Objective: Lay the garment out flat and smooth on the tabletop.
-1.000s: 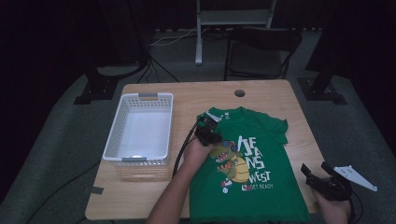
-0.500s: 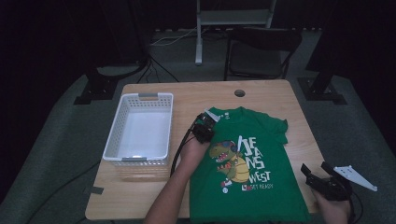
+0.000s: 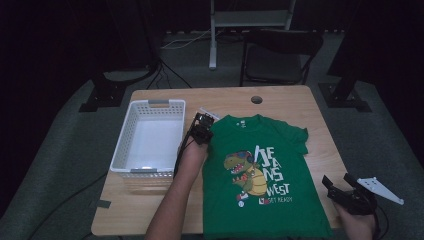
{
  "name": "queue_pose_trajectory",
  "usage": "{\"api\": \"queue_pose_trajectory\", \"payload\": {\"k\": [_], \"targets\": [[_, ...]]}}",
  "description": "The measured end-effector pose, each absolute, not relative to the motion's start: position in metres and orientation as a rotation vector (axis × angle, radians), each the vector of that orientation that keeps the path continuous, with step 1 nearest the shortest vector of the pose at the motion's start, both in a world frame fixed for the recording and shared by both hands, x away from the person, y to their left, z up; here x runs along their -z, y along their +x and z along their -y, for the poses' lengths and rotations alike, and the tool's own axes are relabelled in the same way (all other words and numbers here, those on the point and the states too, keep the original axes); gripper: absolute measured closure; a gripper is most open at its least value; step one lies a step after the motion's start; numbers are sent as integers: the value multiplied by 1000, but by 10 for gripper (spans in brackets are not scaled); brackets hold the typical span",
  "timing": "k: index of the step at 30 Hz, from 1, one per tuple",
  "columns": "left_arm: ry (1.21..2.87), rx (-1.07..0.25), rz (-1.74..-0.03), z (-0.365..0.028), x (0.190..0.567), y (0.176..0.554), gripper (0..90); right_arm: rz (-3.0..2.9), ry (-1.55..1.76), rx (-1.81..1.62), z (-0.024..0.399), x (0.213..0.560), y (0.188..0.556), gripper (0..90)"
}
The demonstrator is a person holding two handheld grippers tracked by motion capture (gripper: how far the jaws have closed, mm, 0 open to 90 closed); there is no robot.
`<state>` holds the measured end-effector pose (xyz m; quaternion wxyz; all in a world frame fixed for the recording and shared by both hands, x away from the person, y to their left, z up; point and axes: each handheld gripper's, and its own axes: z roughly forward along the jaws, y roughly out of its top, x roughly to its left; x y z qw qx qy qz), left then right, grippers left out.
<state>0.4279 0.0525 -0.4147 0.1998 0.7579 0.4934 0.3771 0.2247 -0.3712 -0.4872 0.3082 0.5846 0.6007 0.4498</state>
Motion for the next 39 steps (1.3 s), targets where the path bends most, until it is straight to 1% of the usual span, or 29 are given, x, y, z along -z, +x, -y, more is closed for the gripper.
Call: {"api": "queue_pose_trajectory", "payload": {"k": [1,2,3,4,5,6,8,9,10,11,13,14,15,16,19,25,29,32,34,39], "targets": [[2088,-1068,-1376,-53,408,426,687,-1587,1546,-1189,371,487,225,171],[2057,-1078,-1368,-53,402,425,640,-1587,1547,-1190,371,487,225,171],[2046,-1066,-1353,-54,398,423,625,-1586,1546,-1190,371,487,225,171],[2044,-1036,-1349,-53,395,421,624,-1586,1545,-1191,372,487,224,171],[2047,-973,-1349,-53,394,420,599,-1586,1545,-1190,372,487,224,171],[2053,-924,-1341,-53,394,419,542,-1586,1546,-1188,371,487,224,171],[2080,-905,-1330,-49,397,415,426,-1585,1546,-1188,371,487,224,171],[2083,-852,-1318,-47,400,413,359,-1585,1546,-1187,371,487,224,171],[2091,-822,-1313,-46,402,412,326,-1584,1545,-1190,371,487,224,171],[2104,-798,-1308,-44,407,409,310,-1583,1544,-1191,371,487,224,171],[2105,-761,-1289,-40,413,406,308,-1584,1545,-1190,371,487,224,171],[2114,-730,-1280,-38,418,404,282,-1586,1546,-1188,371,487,224,171],[2119,-704,-1269,-36,421,403,223,-1585,1548,-1186,371,487,224,171],[2113,-680,-1259,-35,423,402,202,-1585,1546,-1187,371,487,224,171],[2086,-606,-1244,-31,428,397,202,-1582,1545,-1192,372,487,224,171],[2096,-582,-1239,-22,436,391,202,-1583,1545,-1190,371,487,224,171],[2109,-539,-1221,-20,444,386,202,-1585,1544,-1188,371,487,224,171],[2091,-478,-1204,-23,445,378,202,-1600,1529,-1178,370,487,224,171],[2083,-470,-1182,-26,443,372,202,-1607,1518,-1163,369,486,224,171],[2129,-484,-1113,-31,439,356,202,-1627,1525,-1204,366,482,226,171]]}}
